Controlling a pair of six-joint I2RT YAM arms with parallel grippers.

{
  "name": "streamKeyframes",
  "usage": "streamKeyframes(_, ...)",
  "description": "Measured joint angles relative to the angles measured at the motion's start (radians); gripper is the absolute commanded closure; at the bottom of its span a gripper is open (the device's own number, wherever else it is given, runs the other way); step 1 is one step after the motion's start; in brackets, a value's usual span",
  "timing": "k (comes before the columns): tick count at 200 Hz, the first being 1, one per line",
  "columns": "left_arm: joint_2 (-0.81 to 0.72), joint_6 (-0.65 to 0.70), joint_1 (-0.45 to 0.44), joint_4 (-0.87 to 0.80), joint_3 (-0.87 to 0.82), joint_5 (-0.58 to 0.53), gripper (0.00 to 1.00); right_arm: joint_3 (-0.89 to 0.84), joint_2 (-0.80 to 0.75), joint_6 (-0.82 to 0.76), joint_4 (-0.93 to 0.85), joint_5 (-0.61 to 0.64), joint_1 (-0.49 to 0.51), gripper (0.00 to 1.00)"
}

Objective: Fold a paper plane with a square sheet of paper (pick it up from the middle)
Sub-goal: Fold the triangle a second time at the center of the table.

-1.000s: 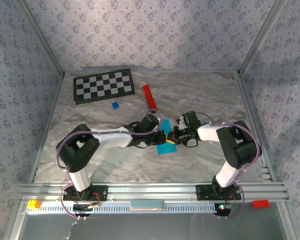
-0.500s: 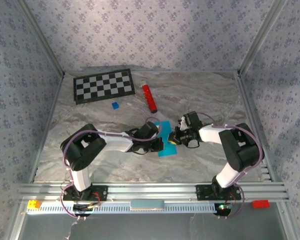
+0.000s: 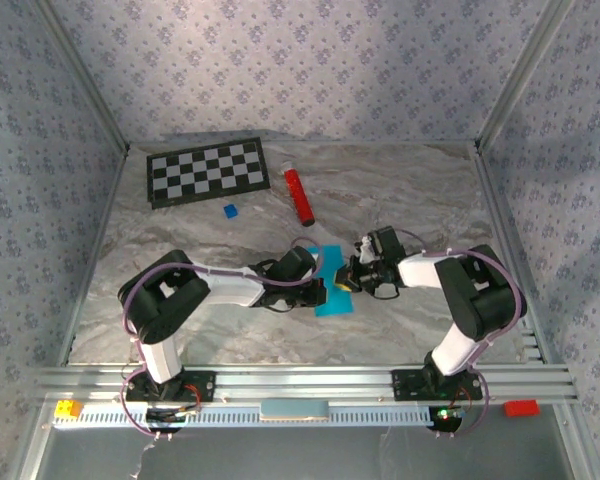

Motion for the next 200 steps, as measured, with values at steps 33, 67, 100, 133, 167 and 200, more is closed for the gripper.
streamKeyframes(33, -0.001, 0.011, -0.002, -0.003, 0.0, -0.005, 1.0, -0.011, -0.002, -0.002, 0.01, -0.025, -0.056, 0.99)
streamKeyframes(67, -0.009, 0.023, -0.002, -0.022, 0.0, -0.005, 1.0, 0.014, -0.018, -0.017, -0.045, 0.024, -0.114, 0.98)
streamKeyframes(100, -0.012, 0.041, -0.002, -0.044, 0.006, -0.004, 1.0, 0.019, -0.074, -0.033, -0.061, 0.03, -0.11, 0.97)
streamKeyframes(133, -0.012, 0.052, -0.002, -0.061, 0.014, -0.004, 1.0, 0.025, -0.095, -0.04, -0.063, -0.002, -0.044, 0.98)
streamKeyframes(167, -0.012, 0.057, -0.002, -0.079, 0.023, -0.005, 1.0, 0.025, -0.055, -0.043, -0.079, 0.0, -0.009, 1.0)
streamKeyframes(200, -0.013, 0.06, -0.002, -0.114, 0.039, -0.007, 1.0, 0.024, -0.006, -0.043, -0.078, 0.003, -0.016, 1.0)
